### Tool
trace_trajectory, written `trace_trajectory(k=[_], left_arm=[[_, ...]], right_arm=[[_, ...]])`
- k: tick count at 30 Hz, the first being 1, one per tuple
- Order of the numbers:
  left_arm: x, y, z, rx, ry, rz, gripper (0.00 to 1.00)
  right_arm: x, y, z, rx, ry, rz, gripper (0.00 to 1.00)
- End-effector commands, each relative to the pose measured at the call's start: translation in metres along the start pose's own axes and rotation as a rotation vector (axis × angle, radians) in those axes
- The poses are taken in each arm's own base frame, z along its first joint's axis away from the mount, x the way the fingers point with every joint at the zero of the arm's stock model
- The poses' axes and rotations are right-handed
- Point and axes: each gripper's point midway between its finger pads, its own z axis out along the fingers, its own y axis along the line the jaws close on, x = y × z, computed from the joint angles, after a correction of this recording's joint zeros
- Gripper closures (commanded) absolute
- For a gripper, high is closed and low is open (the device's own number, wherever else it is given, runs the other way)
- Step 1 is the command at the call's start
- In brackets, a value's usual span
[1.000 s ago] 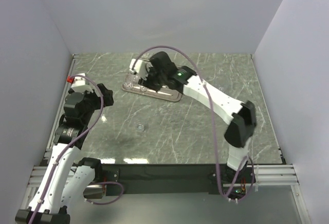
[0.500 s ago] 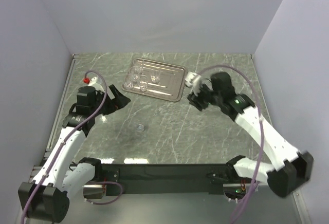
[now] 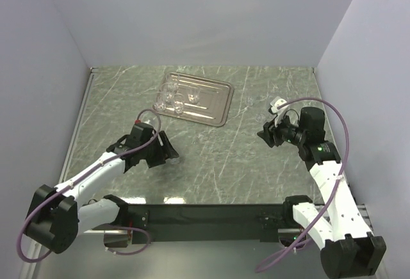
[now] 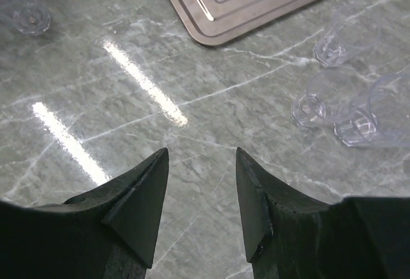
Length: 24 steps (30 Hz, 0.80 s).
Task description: Place the glasses into the tray
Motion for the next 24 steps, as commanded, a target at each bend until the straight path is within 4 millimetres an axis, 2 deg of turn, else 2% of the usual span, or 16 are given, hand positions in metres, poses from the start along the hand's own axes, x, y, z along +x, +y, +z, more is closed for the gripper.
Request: trace_trajectory(k=[1, 6, 11, 19, 24], left_arm=[[-0.014, 0.007, 0.006, -0.095, -0.104, -0.025, 0.30], [-0.012, 0.014, 0.011, -0.185, -0.122, 0.009, 0.39], [-0.019, 0.012, 0.012, -0.224, -0.154, 0.025, 0.42], [-0.032, -0.011, -0.002, -0.151, -0.199, 0.044, 0.38], [-0.036, -0.011, -0.006, -0.155, -0.221, 0.037, 0.33]], right_arm=[[-0.013, 0.005, -0.003, -0.036, -0.062, -0.012, 0.46], [-0.015, 0.008, -0.005, -0.038, -0.079, -0.023, 0.47], [-0.015, 0.008, -0.006, -0.042, -0.081, -0.024, 0.47], [-0.013, 0.010, -0.005, -0.049, -0.079, -0.025, 0.47], [-0.013, 0.009, -0.006, -0.049, -0.080, -0.025, 0.47]])
